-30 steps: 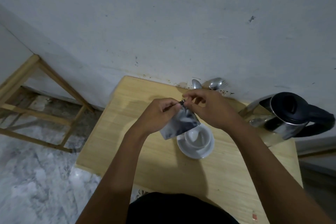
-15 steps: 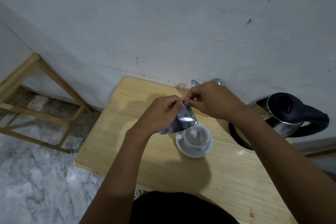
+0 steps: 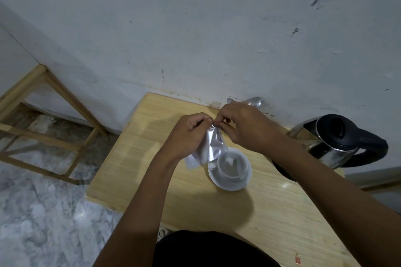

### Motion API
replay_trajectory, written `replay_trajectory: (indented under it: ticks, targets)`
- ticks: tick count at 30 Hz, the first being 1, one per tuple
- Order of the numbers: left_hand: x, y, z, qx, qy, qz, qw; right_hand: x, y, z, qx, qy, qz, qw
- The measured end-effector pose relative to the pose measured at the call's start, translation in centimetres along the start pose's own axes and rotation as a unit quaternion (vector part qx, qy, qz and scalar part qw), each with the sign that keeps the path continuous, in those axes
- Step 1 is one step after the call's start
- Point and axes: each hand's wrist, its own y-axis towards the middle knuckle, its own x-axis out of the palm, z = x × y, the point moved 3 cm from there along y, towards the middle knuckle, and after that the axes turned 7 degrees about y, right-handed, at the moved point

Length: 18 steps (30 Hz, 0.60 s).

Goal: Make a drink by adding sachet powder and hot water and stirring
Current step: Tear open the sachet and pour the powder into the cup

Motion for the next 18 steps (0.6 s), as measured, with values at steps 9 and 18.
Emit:
replay_trajectory:
  ticks: [9,18]
  targets:
    - [-0.4,-0.2,-0.3,-0.005,-0.067,-0.014,0.998,0.6,-1.9,-1.3,-0.176,-0.106,0.134,0.969]
    - [-0.8,0.1,-0.2,0.002,-0.03,-0.051,0.998,-0.4,-0.8,0.5,-0.049,-0.019,0.037,0.998]
